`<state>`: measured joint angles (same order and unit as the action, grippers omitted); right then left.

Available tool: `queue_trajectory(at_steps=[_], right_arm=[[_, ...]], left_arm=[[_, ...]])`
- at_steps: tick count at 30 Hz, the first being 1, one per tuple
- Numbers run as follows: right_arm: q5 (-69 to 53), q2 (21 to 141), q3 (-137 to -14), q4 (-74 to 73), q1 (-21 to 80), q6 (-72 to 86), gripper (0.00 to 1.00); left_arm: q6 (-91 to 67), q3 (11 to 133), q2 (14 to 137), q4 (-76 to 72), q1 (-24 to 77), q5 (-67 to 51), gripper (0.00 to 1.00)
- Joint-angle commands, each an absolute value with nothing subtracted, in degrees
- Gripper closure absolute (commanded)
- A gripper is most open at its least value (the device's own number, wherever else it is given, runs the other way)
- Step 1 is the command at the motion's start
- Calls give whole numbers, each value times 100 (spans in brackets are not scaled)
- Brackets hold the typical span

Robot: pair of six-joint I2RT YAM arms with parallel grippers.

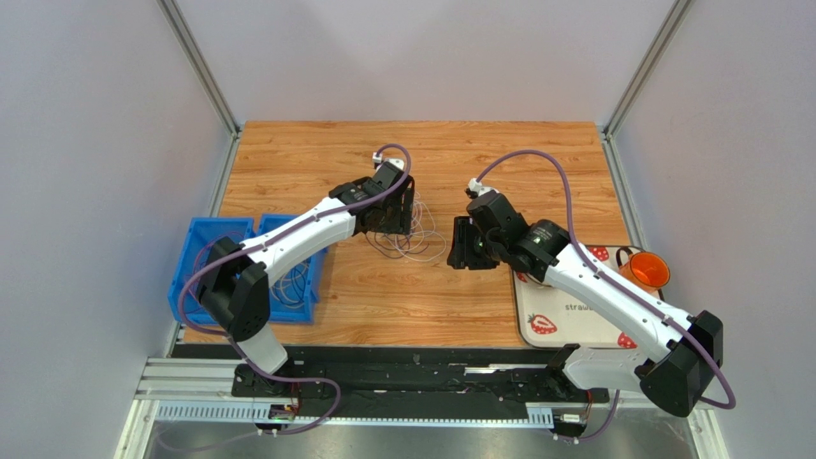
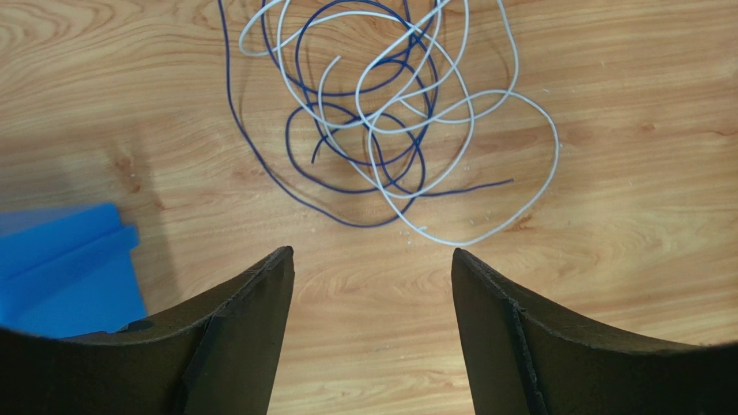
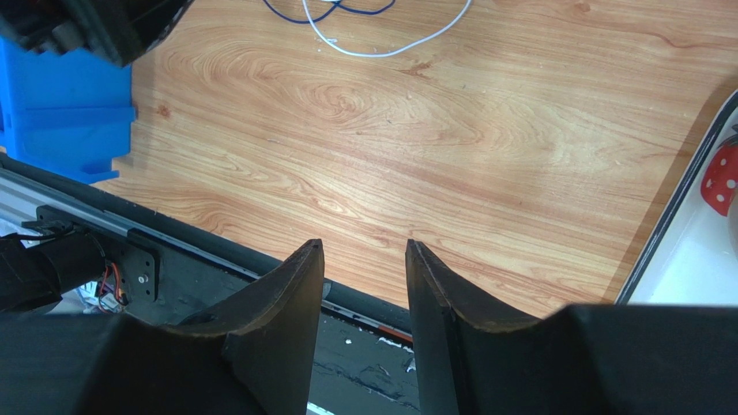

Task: Untangle the cables
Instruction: Pick up the cable at the center of the board.

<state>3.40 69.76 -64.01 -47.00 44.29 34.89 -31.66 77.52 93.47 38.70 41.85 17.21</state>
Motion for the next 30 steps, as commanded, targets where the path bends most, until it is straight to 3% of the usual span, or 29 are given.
queue_trajectory(at_steps=[1, 18, 25, 30], right_arm=[[282, 6952, -6276, -4395, 4377, 3401, 57], [-149, 7435, -6319, -4272, 4359, 3401, 59], [-202, 7488, -6293, -4280, 4359, 3419, 59], [-185, 7444, -6275, -4315, 4359, 3401, 59]], left_arm=[[-2901, 7769, 9746, 3279, 4026, 1362, 25], [-2443, 8314, 10986, 2531, 3533, 800, 31], [-2505, 8666, 11364, 2557, 3454, 650, 42], [-2584, 8938, 11662, 2803, 3419, 694, 43]])
